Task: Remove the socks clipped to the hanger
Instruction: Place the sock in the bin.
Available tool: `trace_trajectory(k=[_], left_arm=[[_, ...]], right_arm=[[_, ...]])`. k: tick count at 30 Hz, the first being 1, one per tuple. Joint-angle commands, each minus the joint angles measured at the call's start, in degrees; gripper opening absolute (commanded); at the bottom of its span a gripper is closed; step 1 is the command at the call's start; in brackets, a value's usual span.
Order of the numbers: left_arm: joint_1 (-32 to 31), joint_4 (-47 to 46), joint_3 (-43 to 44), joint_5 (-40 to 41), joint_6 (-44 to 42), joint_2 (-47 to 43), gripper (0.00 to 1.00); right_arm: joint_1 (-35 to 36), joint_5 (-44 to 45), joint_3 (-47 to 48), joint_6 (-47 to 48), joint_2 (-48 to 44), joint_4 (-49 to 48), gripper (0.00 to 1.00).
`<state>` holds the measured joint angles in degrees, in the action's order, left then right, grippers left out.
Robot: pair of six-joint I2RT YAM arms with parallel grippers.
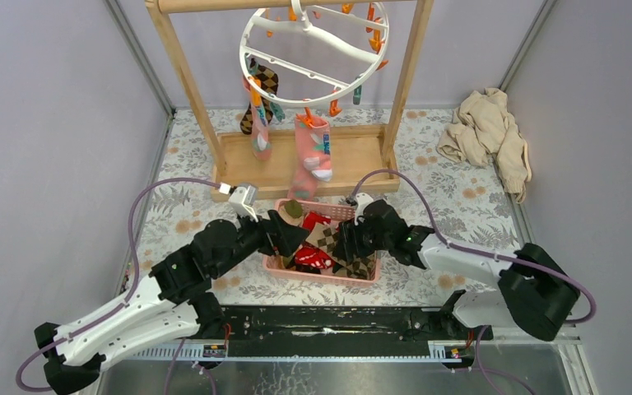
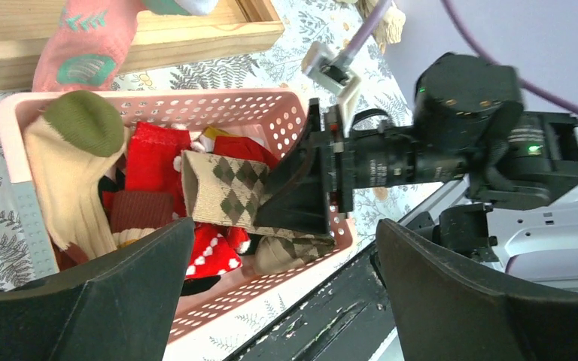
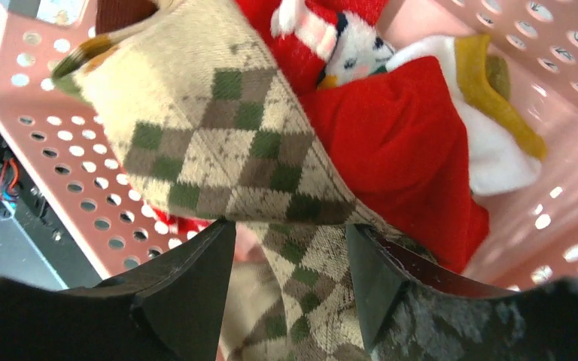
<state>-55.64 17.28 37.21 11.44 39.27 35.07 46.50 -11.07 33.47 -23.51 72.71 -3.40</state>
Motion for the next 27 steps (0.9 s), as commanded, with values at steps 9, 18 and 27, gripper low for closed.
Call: trace_trajectory(k=[9, 18, 27], left_arm=[[-0.3, 1.9, 1.0, 3.4, 0.0, -0.3, 0.99], [-0.3, 2.9, 1.3, 5.1, -0.3, -1.2, 0.98], [-0.3, 3.8, 1.8, 4.7, 0.2, -1.7, 0.98]], right_arm=[[0.6, 2.4, 4.0, -0.4, -0.3, -2.6, 0.63], [0.6, 4.7, 14.8, 2.6, -11.6, 7.7, 0.70], [-9.1, 2.7, 12.1, 3.9, -5.6, -14.3, 0.70]])
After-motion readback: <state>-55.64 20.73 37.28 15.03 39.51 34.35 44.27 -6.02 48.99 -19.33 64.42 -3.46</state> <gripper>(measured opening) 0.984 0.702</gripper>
